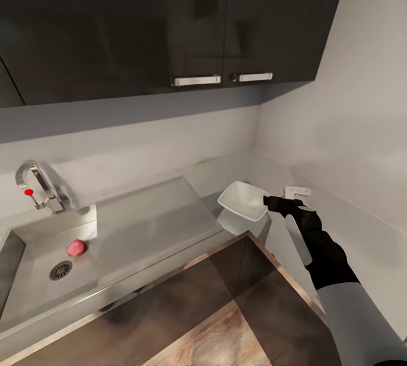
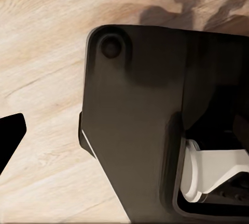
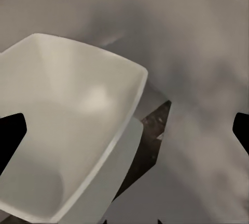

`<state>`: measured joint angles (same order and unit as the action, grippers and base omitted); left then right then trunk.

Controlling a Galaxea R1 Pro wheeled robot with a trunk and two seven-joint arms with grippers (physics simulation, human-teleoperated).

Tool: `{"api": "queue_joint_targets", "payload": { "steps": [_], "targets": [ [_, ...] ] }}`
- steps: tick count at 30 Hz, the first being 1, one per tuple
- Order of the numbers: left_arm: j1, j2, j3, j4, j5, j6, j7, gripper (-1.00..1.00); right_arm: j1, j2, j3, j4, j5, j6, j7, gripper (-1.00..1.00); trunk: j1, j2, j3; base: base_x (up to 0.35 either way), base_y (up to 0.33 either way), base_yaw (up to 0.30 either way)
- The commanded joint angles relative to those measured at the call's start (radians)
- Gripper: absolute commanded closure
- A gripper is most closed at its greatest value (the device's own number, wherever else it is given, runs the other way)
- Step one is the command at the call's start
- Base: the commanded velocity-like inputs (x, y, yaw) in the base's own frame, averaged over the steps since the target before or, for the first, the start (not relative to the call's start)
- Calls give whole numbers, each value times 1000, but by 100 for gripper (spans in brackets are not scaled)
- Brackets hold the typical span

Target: In the kitchen, take the Vidalia onion out of the sink, dice it on the chopping board with the paring knife, put the diced onion into the bowl on the countertop, then place both the paring knife and the chopping board into the sink.

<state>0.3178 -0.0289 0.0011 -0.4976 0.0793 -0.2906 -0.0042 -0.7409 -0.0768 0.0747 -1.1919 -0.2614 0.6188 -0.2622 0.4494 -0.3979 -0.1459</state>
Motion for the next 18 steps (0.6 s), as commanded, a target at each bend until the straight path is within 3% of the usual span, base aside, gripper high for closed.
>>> {"api": "queue_joint_targets", "payload": {
  "steps": [1, 18],
  "targets": [
    [1, 0, 0, -1, 8, -1, 0, -100, -1, -1, 3, 0, -11, 3, -10, -100, 1, -2, -3, 1, -2, 0],
    [0, -1, 0, 22, 8, -1, -1, -100, -1, 0, 4, 15, -12, 2, -7, -100, 1, -2, -28, 2, 0, 0]
  ]
}}
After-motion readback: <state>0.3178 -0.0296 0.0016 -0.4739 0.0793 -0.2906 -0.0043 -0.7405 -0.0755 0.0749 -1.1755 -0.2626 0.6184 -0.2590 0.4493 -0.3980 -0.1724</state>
